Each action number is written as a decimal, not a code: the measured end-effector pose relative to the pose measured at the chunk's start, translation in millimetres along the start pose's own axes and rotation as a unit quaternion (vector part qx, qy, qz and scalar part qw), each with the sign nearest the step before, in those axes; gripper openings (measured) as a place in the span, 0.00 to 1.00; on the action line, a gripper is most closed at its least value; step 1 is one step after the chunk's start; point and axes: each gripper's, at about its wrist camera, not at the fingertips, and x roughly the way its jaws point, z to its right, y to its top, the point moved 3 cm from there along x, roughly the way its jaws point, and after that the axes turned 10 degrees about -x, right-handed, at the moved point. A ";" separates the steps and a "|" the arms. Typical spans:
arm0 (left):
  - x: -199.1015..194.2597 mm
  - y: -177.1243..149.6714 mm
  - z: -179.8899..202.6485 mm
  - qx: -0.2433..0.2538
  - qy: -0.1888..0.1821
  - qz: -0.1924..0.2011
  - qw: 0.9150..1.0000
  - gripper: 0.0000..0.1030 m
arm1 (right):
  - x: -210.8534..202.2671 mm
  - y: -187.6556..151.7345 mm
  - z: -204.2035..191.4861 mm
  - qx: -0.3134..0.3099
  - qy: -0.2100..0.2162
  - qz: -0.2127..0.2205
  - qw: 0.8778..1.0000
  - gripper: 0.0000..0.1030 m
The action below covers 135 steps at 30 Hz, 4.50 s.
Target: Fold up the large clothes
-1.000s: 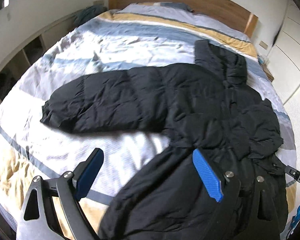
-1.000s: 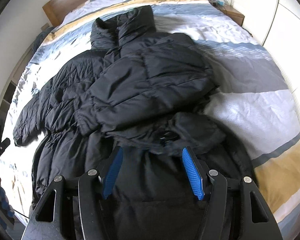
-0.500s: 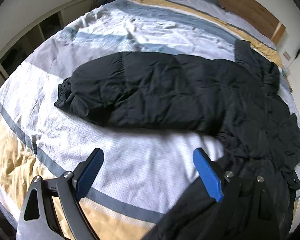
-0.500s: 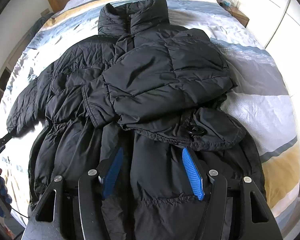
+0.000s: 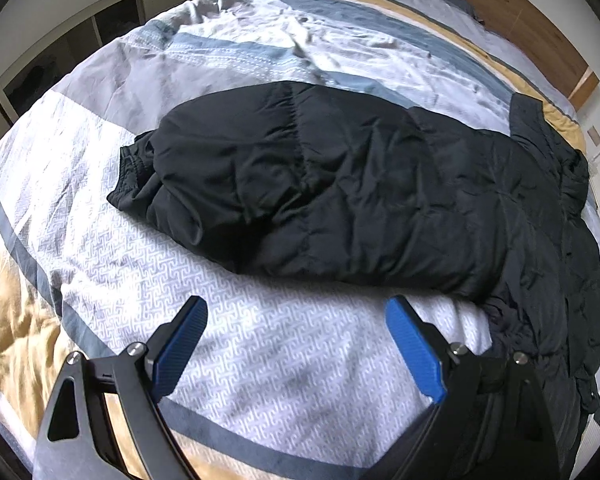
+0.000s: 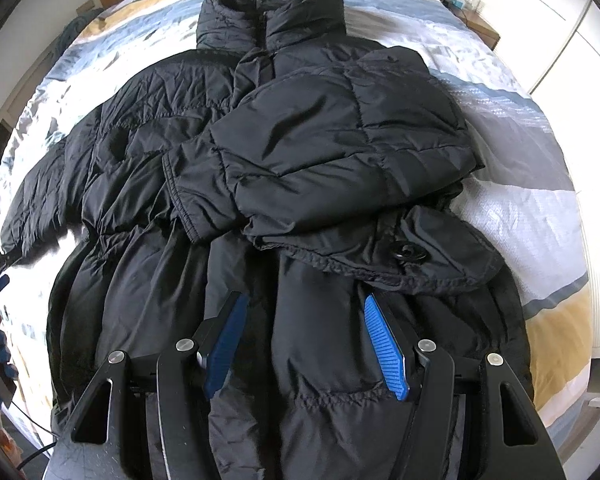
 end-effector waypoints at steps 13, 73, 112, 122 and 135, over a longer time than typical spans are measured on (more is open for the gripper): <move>27.2 23.8 -37.1 -0.070 -0.013 -0.006 0.997 0.88 | 5.4 -7.3 -4.5 -0.001 -0.007 -0.014 1.000 0.59; -87.3 -128.3 372.3 0.098 -0.281 -0.053 0.953 0.15 | -3.0 -113.1 262.2 0.155 0.029 0.050 0.986 0.59; -85.0 -55.3 176.0 0.127 -0.192 -0.013 0.973 0.51 | -30.0 30.7 19.0 -0.076 0.121 0.132 0.981 0.59; -30.5 -45.0 242.0 0.162 -0.187 0.001 0.969 0.51 | 26.7 87.6 -29.0 -0.152 0.084 0.135 0.975 0.59; -23.1 -72.9 248.9 0.191 -0.178 -0.013 0.965 0.51 | 35.9 62.7 40.5 -0.152 0.051 0.095 0.983 0.63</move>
